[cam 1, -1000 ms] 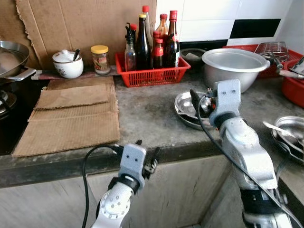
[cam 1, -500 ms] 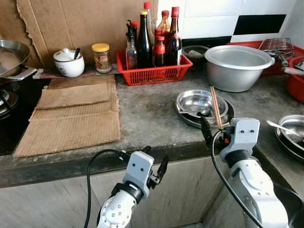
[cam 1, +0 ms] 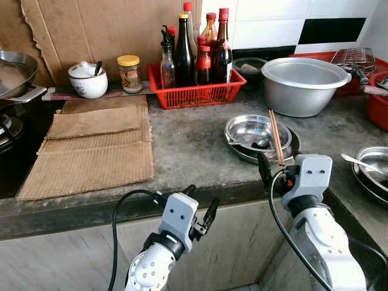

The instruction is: Kitchen organization

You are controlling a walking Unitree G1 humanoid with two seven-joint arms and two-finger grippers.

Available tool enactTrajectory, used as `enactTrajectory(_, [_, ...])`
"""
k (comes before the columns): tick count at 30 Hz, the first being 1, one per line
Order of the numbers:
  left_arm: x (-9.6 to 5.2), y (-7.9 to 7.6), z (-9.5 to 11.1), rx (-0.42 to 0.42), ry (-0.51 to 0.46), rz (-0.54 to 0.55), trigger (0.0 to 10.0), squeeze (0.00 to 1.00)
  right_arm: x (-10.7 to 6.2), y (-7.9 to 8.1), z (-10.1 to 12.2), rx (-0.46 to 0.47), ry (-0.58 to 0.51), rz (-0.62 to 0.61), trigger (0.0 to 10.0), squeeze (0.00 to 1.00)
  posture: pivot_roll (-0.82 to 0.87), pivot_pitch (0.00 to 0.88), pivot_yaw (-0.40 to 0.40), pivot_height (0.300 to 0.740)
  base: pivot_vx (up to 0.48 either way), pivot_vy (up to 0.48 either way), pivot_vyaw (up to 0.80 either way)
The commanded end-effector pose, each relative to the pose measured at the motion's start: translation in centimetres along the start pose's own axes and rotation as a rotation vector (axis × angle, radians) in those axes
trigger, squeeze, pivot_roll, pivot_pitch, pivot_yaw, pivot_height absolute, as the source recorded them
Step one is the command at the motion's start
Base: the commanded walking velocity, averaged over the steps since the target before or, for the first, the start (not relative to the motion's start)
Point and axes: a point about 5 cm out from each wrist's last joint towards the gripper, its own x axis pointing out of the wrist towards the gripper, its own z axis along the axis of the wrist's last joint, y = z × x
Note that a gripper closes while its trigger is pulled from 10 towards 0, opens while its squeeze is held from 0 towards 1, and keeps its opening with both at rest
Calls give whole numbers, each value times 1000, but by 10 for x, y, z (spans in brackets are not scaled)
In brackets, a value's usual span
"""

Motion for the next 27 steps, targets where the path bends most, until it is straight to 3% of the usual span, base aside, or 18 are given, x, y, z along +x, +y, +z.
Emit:
enactTrajectory(1, [0,-2,5,-5,-31,-8,10000,0,3,1,3,-16,-17,-6,10000,0,187,20,-45,740,0,0,0])
enactTrajectory(27, [1,-4,6,-5,-40,-12,10000,0,18,2,-8,-45,19,-72,10000,0,189,18,-49,740,0,0,0])
